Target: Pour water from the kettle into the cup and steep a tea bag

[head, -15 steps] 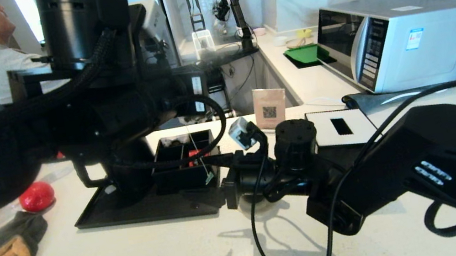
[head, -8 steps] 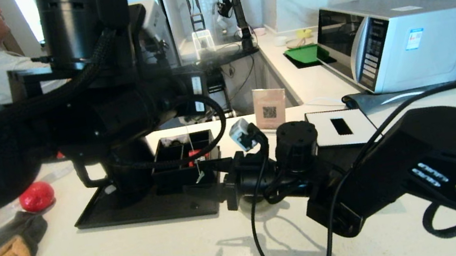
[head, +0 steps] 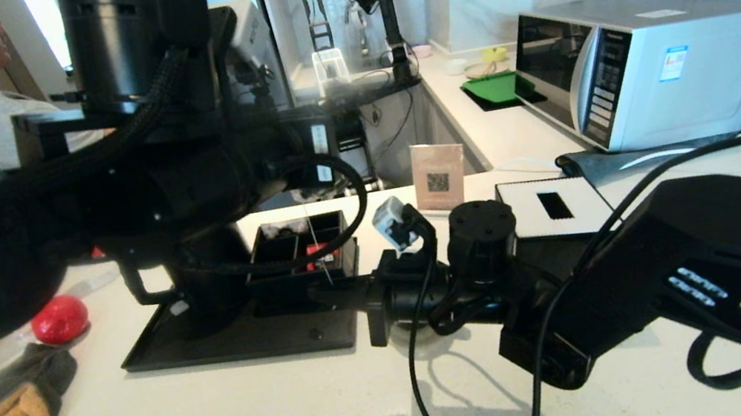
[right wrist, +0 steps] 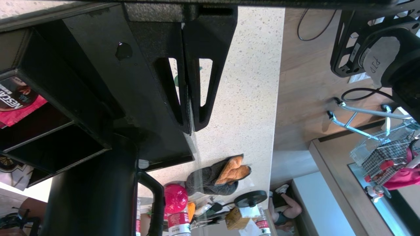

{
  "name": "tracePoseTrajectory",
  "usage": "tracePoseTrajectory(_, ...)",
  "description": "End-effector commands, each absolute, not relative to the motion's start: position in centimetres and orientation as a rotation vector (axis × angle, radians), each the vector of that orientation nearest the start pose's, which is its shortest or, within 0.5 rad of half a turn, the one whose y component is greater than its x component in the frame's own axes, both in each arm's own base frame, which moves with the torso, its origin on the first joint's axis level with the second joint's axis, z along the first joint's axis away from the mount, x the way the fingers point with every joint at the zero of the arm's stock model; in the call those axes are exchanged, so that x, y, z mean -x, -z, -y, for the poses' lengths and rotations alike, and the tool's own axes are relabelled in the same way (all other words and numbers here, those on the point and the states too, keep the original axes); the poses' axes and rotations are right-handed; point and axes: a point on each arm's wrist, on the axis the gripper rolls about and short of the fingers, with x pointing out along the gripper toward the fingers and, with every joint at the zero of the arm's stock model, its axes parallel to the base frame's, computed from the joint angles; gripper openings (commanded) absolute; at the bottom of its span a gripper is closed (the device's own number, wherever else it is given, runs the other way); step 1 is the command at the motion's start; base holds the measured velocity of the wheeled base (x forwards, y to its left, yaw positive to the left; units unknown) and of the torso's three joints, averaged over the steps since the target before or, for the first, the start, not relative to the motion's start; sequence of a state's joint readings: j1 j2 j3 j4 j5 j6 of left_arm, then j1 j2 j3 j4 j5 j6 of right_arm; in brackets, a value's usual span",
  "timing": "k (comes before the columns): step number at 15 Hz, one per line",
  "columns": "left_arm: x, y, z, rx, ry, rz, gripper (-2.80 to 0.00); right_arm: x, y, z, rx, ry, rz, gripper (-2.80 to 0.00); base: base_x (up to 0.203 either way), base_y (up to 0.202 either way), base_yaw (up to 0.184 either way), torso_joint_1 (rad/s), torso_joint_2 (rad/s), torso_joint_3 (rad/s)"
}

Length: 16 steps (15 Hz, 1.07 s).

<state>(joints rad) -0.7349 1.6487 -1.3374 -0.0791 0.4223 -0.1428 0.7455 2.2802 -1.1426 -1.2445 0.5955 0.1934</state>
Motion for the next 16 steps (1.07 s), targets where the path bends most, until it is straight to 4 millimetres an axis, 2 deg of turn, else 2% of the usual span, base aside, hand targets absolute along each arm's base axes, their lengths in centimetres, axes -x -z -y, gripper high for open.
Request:
tracePoseTrajectory(1, -23.7, -29.4, 20.1, 0.014, 0.294, -0.216, -2.80, -31.1, -11.3, -30.4, -0.174, -1.350, -0.004, -2.80, 0.000, 0.000, 0.000, 0.000, 0.00, 0.000)
tracePoseTrajectory(5, -23.5, -29.5, 20.0, 0.016, 0.293, -0.215, -2.80, -31.5, -11.5, -30.2, -0.175, -1.324, 0.001, -2.80, 0.000, 0.000, 0.000, 0.000, 0.00, 0.000)
tracePoseTrajectory(7, -23.5, -29.3, 20.0, 0.012, 0.292, -0.220, -2.80, -32.5, -11.8, -29.4, -0.178, -1.286, 0.013, -2.80, 0.000, 0.000, 0.000, 0.000, 0.00, 0.000)
tracePoseTrajectory(8, -24.2, -28.4, 20.6, -0.005, 0.289, -0.246, -2.80, -32.9, -12.0, -29.0, -0.178, -1.271, 0.022, -2.80, 0.000, 0.000, 0.000, 0.000, 0.00, 0.000)
tracePoseTrajectory(10, -26.8, -23.9, 23.0, -0.079, 0.279, -0.357, -2.80, -33.9, -12.7, -28.1, -0.179, -1.241, 0.043, -2.80, 0.000, 0.000, 0.000, 0.000, 0.00, 0.000)
tracePoseTrajectory(11, -27.4, -22.6, 23.5, -0.100, 0.276, -0.388, -2.80, -34.3, -12.9, -27.8, -0.179, -1.230, 0.053, -2.80, 0.000, 0.000, 0.000, 0.000, 0.00, 0.000)
tracePoseTrajectory(12, -27.5, -22.4, 23.6, -0.103, 0.275, -0.392, -2.80, -34.5, -13.2, -27.5, -0.178, -1.219, 0.062, -2.80, 0.000, 0.000, 0.000, 0.000, 0.00, 0.000)
tracePoseTrajectory(13, -27.0, -23.4, 23.2, -0.087, 0.278, -0.369, -2.80, -34.8, -13.4, -27.3, -0.178, -1.205, 0.065, -2.80, 0.000, 0.000, 0.000, 0.000, 0.00, 0.000)
tracePoseTrajectory(15, -24.3, -27.9, 20.8, -0.014, 0.289, -0.260, -2.80, -35.2, -13.9, -27.3, -0.182, -1.175, 0.085, -2.80, 0.000, 0.000, 0.000, 0.000, 0.00, 0.000)
tracePoseTrajectory(16, -23.2, -29.4, 19.8, 0.012, 0.293, -0.221, -2.80, -35.3, -14.1, -27.2, -0.183, -1.166, 0.088, -2.80, 0.000, 0.000, 0.000, 0.000, 0.00, 0.000)
